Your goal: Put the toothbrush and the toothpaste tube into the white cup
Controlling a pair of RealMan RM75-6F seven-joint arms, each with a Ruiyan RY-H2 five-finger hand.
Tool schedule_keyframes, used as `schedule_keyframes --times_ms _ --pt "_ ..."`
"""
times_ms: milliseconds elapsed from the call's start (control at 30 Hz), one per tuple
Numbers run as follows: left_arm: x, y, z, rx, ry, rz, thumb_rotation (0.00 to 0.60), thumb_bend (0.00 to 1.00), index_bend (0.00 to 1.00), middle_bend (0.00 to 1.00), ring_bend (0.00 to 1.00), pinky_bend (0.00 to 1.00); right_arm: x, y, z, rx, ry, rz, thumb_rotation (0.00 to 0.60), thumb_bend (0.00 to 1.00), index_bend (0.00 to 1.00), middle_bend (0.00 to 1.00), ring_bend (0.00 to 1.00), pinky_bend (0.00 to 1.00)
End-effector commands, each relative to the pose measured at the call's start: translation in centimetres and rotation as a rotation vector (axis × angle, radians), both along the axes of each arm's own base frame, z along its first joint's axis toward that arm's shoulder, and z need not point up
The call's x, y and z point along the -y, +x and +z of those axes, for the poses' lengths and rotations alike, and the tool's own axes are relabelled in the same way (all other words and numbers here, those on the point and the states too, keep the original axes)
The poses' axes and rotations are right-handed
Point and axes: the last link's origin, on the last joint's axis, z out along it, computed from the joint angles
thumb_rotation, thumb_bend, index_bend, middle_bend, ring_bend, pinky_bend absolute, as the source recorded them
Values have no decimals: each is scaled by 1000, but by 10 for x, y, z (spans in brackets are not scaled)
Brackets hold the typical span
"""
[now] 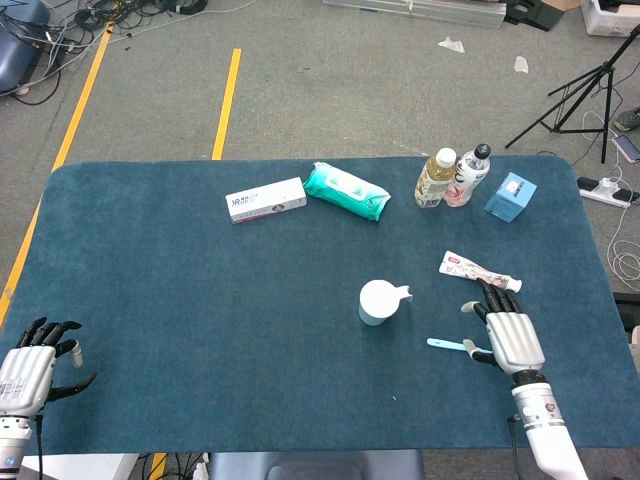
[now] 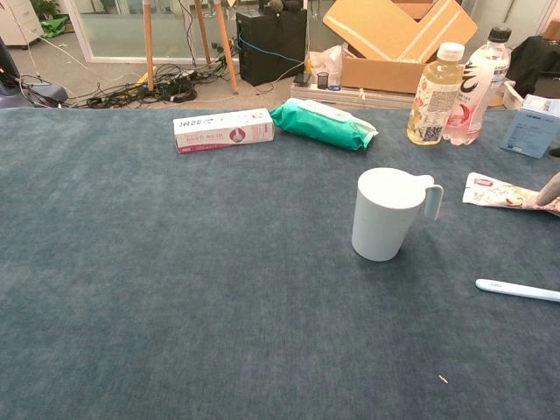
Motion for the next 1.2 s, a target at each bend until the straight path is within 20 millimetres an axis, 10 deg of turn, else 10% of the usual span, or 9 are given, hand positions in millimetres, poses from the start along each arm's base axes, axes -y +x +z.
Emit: schedule_keyframes --times_ms 33,1200 --pt "1 -1 0 1 -1 2 600 150 635 268 209 112 2 1 -9 3 -1 -11 600 256 376 0 0 113" --pt "7 -9 1 11 -5 18 600 150 635 268 209 112 6 11 -56 -101 131 -181 600 308 443 0 0 113"
